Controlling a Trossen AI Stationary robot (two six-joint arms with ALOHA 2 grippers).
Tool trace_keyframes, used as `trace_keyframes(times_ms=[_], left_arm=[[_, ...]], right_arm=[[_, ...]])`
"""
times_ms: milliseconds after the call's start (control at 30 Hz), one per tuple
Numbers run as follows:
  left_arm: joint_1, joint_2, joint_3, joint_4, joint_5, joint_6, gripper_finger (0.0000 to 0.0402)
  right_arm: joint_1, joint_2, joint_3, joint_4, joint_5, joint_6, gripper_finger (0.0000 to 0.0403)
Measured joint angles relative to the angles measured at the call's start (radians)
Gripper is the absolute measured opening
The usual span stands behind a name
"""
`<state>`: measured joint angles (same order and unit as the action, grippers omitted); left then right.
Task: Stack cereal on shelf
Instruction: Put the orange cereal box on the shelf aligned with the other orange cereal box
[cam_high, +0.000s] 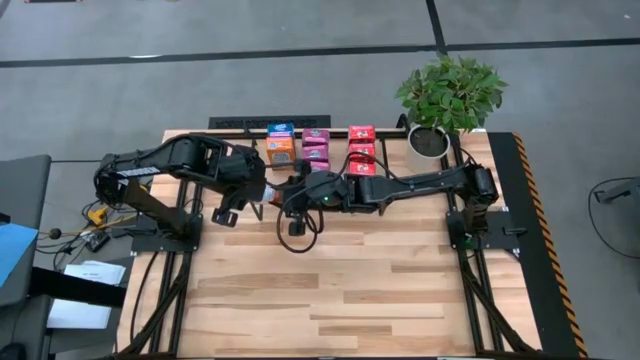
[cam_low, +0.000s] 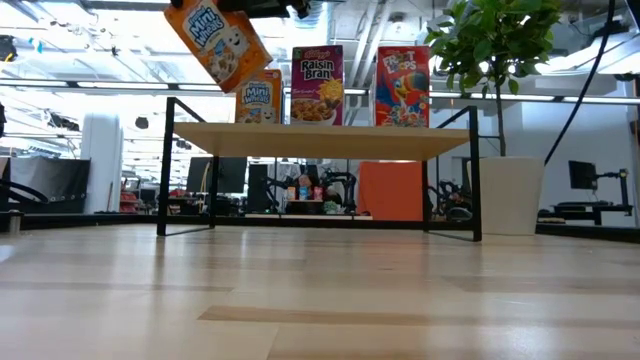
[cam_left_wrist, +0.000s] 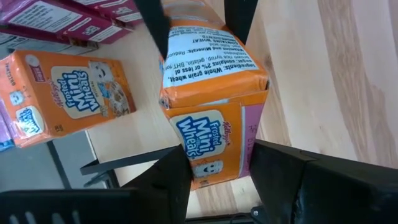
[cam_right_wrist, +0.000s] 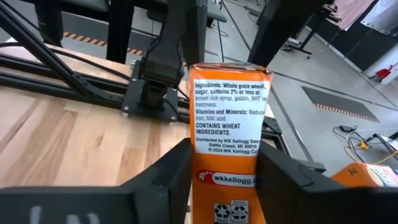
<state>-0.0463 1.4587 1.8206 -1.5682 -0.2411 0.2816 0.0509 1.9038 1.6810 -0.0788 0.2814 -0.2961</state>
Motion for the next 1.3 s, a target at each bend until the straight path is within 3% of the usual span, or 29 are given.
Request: trace_keyframes(times_ms=[200,433,600,733,867,1100,1300], left_arm=[[0.000,0.000,0.001,0.007,-0.021,-0.014,0.0151],[-0.001,-0.022,0.090,0.026,0.044,-0.070,0.0196],[0.000,-0.151,0.113,0.115,0.038,-0.107,0.0219],[-0.017,-0.283,0.070,0.281,0.035,-0.094,0.0224],[-0.062,-0.422,-0.053,0.493,0.035,-0.006,0.0225],[-0.086,-0.621,-0.405,0.880,-0.045,0.134,0.0225],[-0.087,-0.702,-0.617,1.103,0.002,0.169,0.0225]], right_arm=[[0.003,0.000,0.000,0.001,0.000,0.000,0.0158],[0.005,0.000,0.000,0.017,-0.058,0.009,0.0158],[0.005,0.000,-0.001,0.063,-0.122,0.020,0.0152],[0.005,-0.003,-0.001,0.079,-0.140,0.020,0.0152],[-0.007,-0.013,-0.001,0.146,-0.238,0.044,0.0156],[-0.062,-0.083,-0.018,0.168,-0.413,0.117,0.0148],[-0.094,-0.143,-0.125,0.341,-0.438,0.171,0.0151]])
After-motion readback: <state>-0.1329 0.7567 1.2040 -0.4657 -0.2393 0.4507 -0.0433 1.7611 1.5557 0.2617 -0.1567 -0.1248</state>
